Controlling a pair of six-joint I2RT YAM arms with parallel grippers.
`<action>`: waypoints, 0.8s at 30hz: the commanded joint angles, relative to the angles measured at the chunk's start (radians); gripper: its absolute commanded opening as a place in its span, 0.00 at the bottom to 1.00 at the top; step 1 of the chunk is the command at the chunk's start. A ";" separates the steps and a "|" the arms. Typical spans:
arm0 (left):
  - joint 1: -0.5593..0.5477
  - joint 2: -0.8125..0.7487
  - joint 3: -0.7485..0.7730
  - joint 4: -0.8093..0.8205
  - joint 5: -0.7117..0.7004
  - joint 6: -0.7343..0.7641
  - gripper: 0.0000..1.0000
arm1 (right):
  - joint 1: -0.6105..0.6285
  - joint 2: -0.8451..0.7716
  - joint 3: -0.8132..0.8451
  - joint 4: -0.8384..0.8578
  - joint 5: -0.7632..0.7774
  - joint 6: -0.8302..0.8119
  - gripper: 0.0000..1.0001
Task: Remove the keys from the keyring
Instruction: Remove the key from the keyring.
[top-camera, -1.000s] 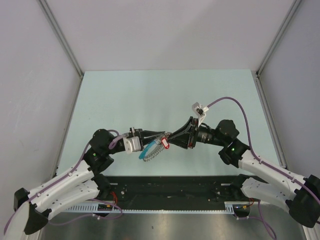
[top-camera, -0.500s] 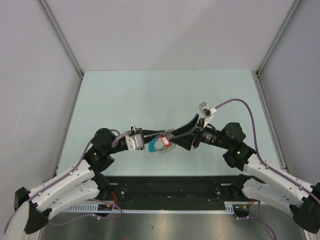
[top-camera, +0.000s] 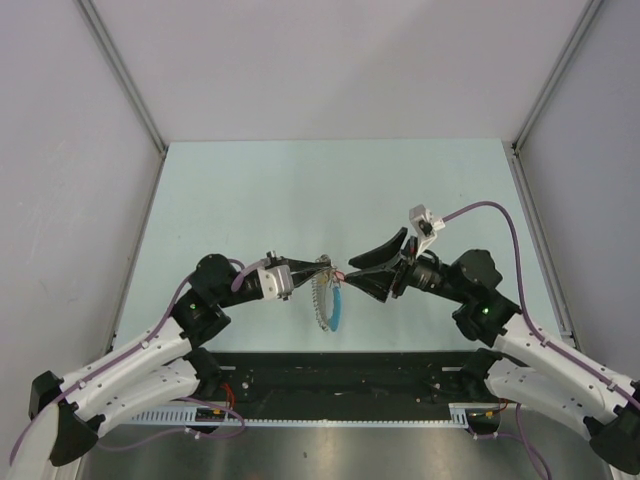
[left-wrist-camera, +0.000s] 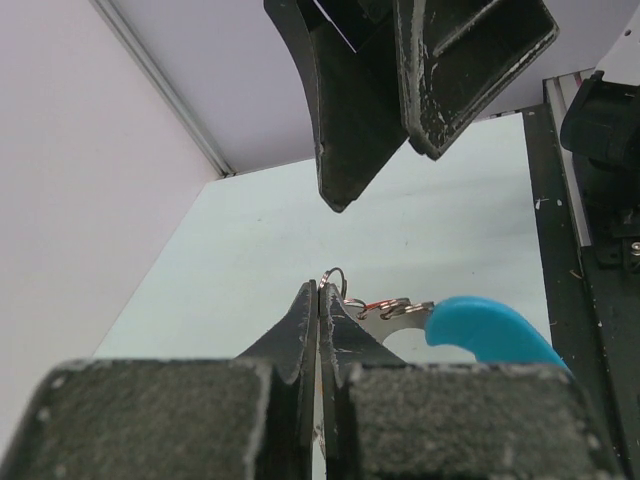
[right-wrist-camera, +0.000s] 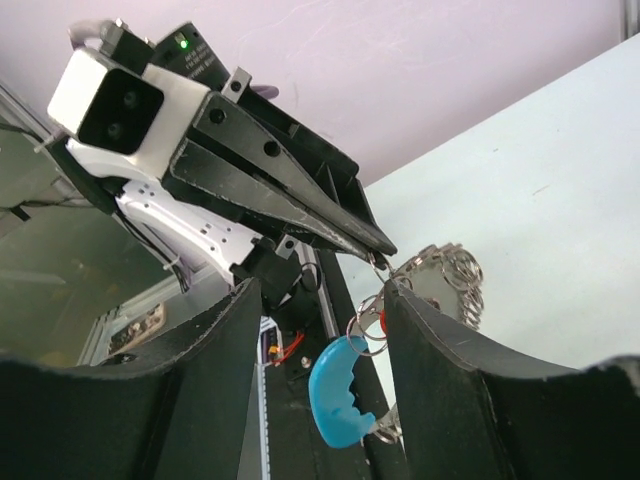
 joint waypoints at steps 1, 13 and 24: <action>0.005 -0.011 0.036 0.056 -0.009 0.012 0.01 | -0.002 0.039 0.019 0.007 -0.031 -0.052 0.56; 0.005 -0.020 0.051 0.021 0.064 0.030 0.01 | -0.051 0.064 0.017 -0.036 -0.202 -0.145 0.54; 0.005 -0.012 0.076 -0.002 0.139 0.061 0.01 | -0.075 0.053 -0.024 -0.050 -0.352 -0.273 0.48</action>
